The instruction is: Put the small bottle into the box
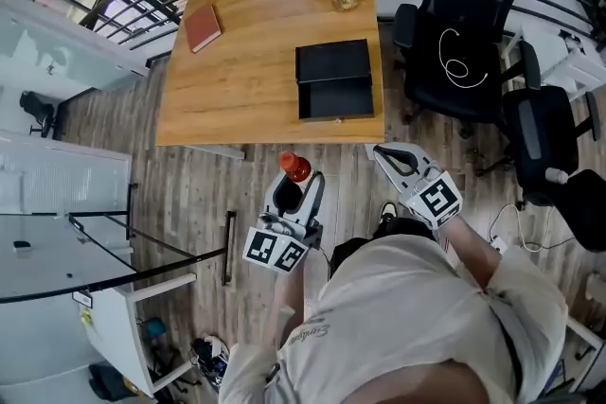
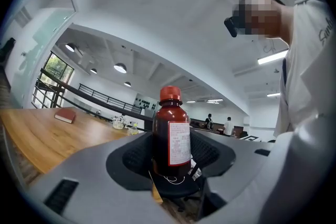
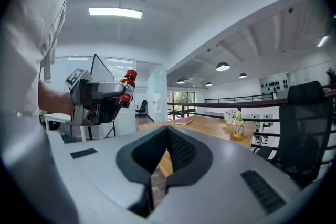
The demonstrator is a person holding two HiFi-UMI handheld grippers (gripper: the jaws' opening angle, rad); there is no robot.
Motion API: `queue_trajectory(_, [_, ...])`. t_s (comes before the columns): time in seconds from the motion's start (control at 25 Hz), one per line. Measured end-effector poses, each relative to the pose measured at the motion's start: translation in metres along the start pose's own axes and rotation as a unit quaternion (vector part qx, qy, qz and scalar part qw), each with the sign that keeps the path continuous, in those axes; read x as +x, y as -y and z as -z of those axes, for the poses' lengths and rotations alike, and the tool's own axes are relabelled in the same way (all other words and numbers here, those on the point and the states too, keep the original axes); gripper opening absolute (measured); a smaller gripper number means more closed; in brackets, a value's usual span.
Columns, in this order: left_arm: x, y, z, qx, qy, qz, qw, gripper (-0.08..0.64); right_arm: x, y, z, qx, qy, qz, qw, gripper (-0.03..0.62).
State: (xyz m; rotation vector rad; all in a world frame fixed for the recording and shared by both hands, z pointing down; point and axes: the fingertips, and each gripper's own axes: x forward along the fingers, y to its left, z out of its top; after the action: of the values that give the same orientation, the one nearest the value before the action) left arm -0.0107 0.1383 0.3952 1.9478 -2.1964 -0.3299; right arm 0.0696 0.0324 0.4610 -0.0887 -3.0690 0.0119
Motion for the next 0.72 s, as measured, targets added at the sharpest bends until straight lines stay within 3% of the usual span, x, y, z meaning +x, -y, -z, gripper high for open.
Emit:
queue_trajectory(0.12, [0.0,-0.004,0.005,-0.004,-0.007,-0.008,0.9999,0.224,0.008,0.007,0.01,-0.005,-0.014,-0.008,1.0,-0.006])
queue_trajectory(0.28, [-0.009,-0.021,0.009,0.019,-0.03,-0.022,0.9991,0.224,0.025,0.006,0.018,0.014,-0.02,-0.006,1.0,-0.006])
queue_trajectory(0.52, [-0.014,-0.059,0.015,0.002,-0.034,-0.028,0.999,0.224,0.048,-0.002,0.029,0.026,-0.037,0.004,0.999,-0.006])
queue_trajectory(0.72, [0.0,-0.104,0.001,-0.007,-0.023,-0.016,0.9996,0.224,0.081,0.008,0.015,0.018,-0.045,0.025,0.998,-0.006])
